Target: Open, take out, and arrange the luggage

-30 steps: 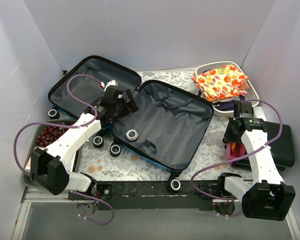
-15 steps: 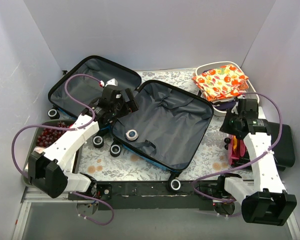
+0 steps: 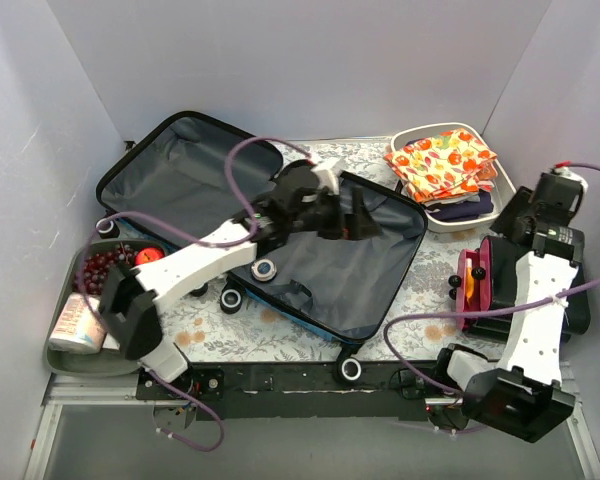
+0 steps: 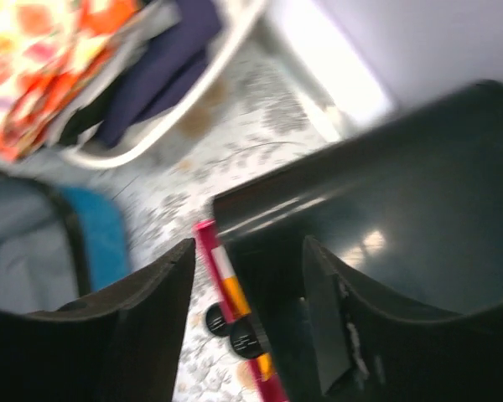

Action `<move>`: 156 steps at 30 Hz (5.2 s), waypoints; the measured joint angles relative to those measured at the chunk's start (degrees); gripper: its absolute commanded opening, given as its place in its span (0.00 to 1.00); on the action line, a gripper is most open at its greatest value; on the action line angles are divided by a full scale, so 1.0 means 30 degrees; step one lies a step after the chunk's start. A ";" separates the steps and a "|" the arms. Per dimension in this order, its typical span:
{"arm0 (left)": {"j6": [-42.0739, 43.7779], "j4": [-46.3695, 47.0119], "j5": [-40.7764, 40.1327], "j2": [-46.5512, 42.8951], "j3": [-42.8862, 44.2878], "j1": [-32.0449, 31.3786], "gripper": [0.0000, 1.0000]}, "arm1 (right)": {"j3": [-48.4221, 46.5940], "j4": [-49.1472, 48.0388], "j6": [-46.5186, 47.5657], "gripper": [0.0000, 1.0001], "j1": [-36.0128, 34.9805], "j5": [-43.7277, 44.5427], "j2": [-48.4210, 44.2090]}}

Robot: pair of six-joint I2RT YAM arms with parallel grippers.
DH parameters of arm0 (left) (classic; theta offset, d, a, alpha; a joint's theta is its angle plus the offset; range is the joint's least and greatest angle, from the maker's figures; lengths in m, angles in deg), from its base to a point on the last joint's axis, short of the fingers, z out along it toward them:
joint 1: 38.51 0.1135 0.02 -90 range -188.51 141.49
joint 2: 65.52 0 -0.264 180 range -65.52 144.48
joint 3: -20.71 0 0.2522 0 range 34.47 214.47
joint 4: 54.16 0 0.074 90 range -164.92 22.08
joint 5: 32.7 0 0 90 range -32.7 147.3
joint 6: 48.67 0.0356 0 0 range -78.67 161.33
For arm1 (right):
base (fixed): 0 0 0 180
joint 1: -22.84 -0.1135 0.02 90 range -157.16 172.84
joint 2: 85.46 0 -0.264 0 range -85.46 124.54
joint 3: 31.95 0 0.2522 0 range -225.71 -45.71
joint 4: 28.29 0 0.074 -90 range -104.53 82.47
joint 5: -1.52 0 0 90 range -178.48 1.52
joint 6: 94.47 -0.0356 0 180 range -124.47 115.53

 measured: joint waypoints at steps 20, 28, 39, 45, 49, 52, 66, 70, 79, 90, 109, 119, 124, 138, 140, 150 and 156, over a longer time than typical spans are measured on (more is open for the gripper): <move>0.0168 -0.0117 0.0940 1.3027 0.9974 -0.5326 0.33 | 0.2892 -0.3177 -0.1792 0.71 0.7293 -0.1989 0.0087; 0.0408 -0.2229 -0.2958 1.4455 1.3325 -0.6317 0.58 | 0.3956 -0.4575 -0.1792 0.71 0.7337 -0.3038 -0.0721; 0.0423 -0.3169 -0.6506 1.3537 1.3442 -0.7497 0.55 | 0.4080 -0.5209 -0.1698 0.71 0.7337 -0.3978 -0.0510; 0.0721 -0.3009 -0.6951 1.3355 1.4717 -0.8779 0.35 | 0.4095 -0.5486 -0.1588 0.71 0.7337 -0.4197 -0.0364; 0.0350 -0.2783 -0.6404 1.3384 1.5154 -0.9391 0.13 | 0.4095 -0.5537 -0.1559 0.70 0.7337 -0.4284 -0.0328; -0.0102 -0.2572 -0.6266 1.3777 1.5154 -0.9377 0.08 | 0.4218 -0.5741 -0.1559 0.70 0.7337 -0.4342 -0.0379; -0.2098 -0.3096 -0.8699 1.5307 1.3544 -0.9151 0.00 | 0.4328 -0.6105 -0.1559 0.69 0.7337 -0.4677 -0.0240; -0.2113 -0.2492 -0.7883 1.6582 1.4477 -0.9158 0.00 | 0.4328 -0.6302 -0.1559 0.69 0.7337 -0.4889 -0.0117; -0.1734 -0.0306 -0.4969 1.8076 1.5249 -0.9209 0.25 | 0.4524 -0.6717 -0.1559 0.66 0.7322 -0.5625 0.0022; -0.0925 0.0838 -0.4481 1.8360 1.5103 -0.9209 0.71 | 0.4852 -0.6907 -0.1494 0.63 0.7002 -0.6688 0.0182; 0.1494 0.4903 -0.5238 1.4965 0.6892 -0.8837 0.72 | 0.4823 -0.6841 -0.1086 0.55 0.6186 -0.7526 0.1020; 0.1464 0.7009 -0.3024 1.3573 0.4481 -0.7504 0.81 | 0.3351 -0.4881 -0.0670 0.62 0.5421 -0.4670 0.1290; 0.1275 0.7155 -0.2055 1.3172 0.4473 -0.7322 0.87 | 0.1931 -0.3351 -0.0991 0.75 0.5625 0.0889 0.1282; 0.1005 0.6543 -0.0539 1.2429 0.5180 -0.6754 0.89 | 0.3621 -0.3606 -0.1909 0.75 0.8386 0.7169 0.0066; 0.1005 0.6513 -0.0525 1.2429 0.5202 -0.6754 0.89 | 0.4342 -0.3985 -0.2339 0.75 0.8466 0.6892 -0.0699; 0.1071 0.6222 -0.0597 1.2422 0.5297 -0.6754 0.89 | 0.7927 -0.7817 -0.4816 0.68 0.8531 0.1348 -0.4408; 0.1064 0.5982 -0.0568 1.2429 0.5428 -0.6754 0.90 | 0.9464 -0.8546 -0.5530 0.64 0.8298 -0.1304 -0.6477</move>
